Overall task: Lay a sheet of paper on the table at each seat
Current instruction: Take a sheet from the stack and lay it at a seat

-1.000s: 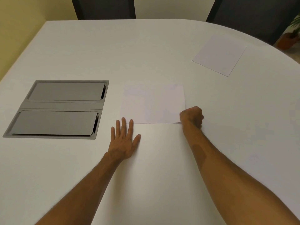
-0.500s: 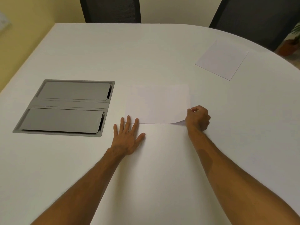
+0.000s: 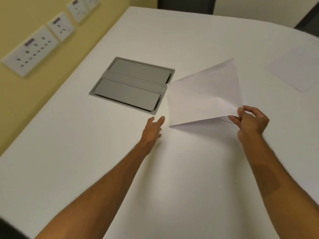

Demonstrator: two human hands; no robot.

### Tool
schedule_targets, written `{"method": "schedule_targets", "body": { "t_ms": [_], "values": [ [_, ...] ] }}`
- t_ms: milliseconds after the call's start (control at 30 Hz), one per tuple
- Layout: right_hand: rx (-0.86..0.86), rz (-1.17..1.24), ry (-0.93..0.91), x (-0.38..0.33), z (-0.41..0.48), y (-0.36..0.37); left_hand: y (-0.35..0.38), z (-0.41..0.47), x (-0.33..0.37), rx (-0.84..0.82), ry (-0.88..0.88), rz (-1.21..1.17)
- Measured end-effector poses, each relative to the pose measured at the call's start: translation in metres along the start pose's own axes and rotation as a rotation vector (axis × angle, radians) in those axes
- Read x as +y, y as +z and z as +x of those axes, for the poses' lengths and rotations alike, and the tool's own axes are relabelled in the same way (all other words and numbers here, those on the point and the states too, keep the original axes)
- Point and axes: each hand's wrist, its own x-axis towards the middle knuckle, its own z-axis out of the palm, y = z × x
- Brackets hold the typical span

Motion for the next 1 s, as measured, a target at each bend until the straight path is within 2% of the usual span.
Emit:
{"method": "schedule_targets", "body": {
  "t_ms": [100, 300, 500, 833, 1000],
  "values": [
    [-0.143, 0.003, -0.006, 0.001, -0.036, 0.006, -0.032, -0.029, -0.009, 0.020, -0.088, -0.149],
    [-0.361, -0.040, 0.023, 0.016, -0.115, 0.020, -0.098, -0.101, -0.046, 0.097, -0.189, -0.239],
    [-0.538, -0.114, 0.091, 0.035, -0.179, 0.033, -0.153, -0.170, -0.089, 0.191, -0.226, -0.304],
    [-0.823, -0.328, 0.131, 0.072, -0.256, 0.074, -0.213, -0.248, -0.146, 0.372, -0.206, -0.685],
    [-0.901, -0.409, 0.114, 0.096, -0.281, 0.101, -0.235, -0.257, -0.170, 0.563, -0.233, -0.667]
  ]
}}
